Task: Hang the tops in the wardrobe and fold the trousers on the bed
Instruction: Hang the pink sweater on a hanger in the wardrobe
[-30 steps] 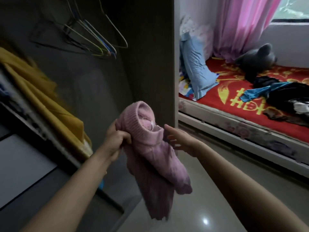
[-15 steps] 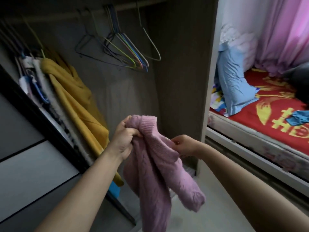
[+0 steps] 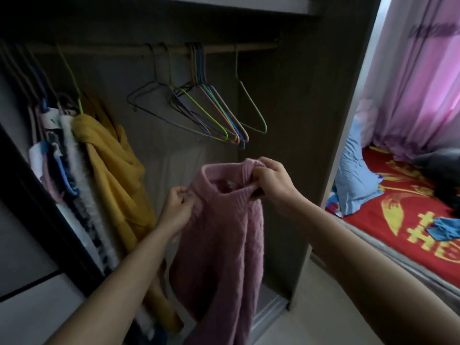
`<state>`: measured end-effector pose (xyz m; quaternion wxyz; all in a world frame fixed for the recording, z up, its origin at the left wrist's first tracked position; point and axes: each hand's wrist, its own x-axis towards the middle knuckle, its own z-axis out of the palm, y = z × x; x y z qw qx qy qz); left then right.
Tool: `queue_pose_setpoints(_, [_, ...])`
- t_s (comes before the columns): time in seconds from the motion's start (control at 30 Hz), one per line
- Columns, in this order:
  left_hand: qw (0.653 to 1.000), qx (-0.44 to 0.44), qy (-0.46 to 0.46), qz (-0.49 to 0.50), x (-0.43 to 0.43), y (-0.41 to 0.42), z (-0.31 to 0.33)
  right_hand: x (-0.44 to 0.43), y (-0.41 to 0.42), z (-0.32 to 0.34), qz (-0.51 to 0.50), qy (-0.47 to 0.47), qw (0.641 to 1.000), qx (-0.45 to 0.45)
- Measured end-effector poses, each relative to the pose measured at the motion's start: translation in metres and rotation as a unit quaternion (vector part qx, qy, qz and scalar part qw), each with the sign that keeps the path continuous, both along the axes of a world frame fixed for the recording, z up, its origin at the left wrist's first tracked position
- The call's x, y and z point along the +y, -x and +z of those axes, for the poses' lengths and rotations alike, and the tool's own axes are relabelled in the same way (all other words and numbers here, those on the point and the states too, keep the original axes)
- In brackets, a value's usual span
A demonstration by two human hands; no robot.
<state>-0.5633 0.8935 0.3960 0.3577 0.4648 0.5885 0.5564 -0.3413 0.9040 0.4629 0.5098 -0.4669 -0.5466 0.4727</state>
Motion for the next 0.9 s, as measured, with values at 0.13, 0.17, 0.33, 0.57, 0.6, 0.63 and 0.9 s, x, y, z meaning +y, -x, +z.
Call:
queue_pose_setpoints(0.13, [0.988,-0.025,0.102,-0.116,0.016,0.015,-0.008,0.028,0.042,0.007,0.020,-0.045,0.998,-0.025])
queue_pose_setpoints(0.17, [0.983,-0.023,0.120,-0.135,0.018,0.015,-0.009,0.033,0.046,0.005,0.022,-0.048,0.998,-0.026])
queue_pose_setpoints(0.33, [0.988,0.053,0.141,-0.031,0.041,0.010,-0.018,0.057,0.040,-0.006,0.012,-0.057,0.997,-0.047])
queue_pose_setpoints(0.57, [0.991,0.028,0.008,0.134,0.087,0.019,0.018,0.097,-0.001,0.015,0.000,-0.114,0.939,-0.325])
queue_pose_setpoints(0.6, [0.988,0.013,-0.007,0.152,0.091,0.015,0.026,0.100,0.000,0.021,-0.002,-0.144,0.926,-0.348])
queue_pose_setpoints(0.63, [0.986,0.000,-0.021,0.164,0.096,0.012,0.032,0.103,0.003,0.029,-0.009,-0.187,0.917,-0.353])
queue_pose_setpoints(0.9, [0.976,0.045,-0.040,0.209,0.095,0.012,0.068,0.157,0.083,0.095,0.044,-0.364,0.867,-0.337])
